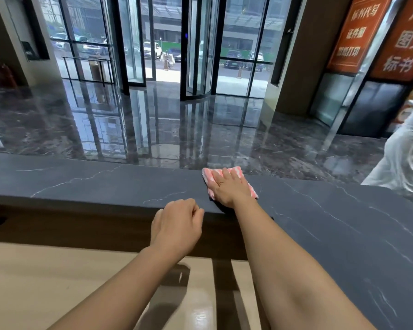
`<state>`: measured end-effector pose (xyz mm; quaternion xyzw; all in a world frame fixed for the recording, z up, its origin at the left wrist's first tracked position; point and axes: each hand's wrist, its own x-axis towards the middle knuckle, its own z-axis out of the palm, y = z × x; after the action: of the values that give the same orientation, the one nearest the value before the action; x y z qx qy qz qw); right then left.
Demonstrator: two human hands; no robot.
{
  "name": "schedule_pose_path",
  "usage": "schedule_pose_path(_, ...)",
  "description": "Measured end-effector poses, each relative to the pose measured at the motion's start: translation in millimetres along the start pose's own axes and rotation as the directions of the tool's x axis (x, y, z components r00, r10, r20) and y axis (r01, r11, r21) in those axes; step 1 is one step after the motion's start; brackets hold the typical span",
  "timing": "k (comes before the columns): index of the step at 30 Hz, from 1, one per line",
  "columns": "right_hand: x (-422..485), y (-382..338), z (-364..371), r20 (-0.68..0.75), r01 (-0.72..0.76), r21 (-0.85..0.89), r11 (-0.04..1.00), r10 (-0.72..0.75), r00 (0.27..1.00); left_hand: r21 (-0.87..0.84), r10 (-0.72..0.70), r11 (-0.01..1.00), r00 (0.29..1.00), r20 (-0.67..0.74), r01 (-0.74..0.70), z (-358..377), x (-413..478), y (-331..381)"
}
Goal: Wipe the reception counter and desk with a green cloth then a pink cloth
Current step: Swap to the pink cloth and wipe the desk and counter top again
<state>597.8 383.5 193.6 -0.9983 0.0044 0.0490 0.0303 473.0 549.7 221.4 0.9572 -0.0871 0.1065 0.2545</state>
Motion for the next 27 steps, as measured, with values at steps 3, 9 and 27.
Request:
schedule_pose_path(3,-15,30,-6,0.0,-0.139,0.064,0.988,0.139,0.99,-0.029,0.043,0.999,0.999,-0.005,-0.043,1,-2,10)
schedule_pose_path(9,-41,30,-2,-0.006,-0.236,0.092,0.967,0.237,0.971,-0.057,0.059,0.996,0.997,-0.044,-0.061,3,-6,17)
schedule_pose_path(27,-47,28,18,-0.033,0.074,-0.121,0.99,-0.078,0.996,-0.051,-0.002,0.999,0.999,-0.037,0.0,15,-4,24)
